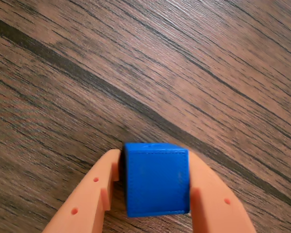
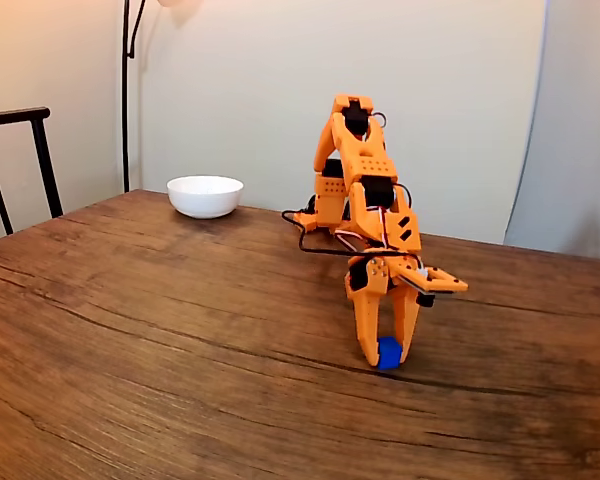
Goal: Grasp the cube and drop it in the bowl
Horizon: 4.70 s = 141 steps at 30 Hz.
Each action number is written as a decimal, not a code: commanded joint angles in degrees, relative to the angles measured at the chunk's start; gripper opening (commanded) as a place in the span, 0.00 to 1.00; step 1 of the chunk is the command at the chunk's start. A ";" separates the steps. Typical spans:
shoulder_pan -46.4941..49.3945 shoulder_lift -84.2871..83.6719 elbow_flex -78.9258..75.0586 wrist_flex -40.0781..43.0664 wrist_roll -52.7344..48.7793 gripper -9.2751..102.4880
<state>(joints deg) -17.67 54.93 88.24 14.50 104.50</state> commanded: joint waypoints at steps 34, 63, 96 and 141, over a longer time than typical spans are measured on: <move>2.46 10.20 -17.23 21.80 -0.26 0.11; 22.94 36.56 -22.50 57.92 12.30 0.11; 65.21 76.99 -2.02 85.43 21.53 0.11; 112.06 90.53 54.76 39.46 38.06 0.12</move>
<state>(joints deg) 94.39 148.01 144.32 56.95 141.77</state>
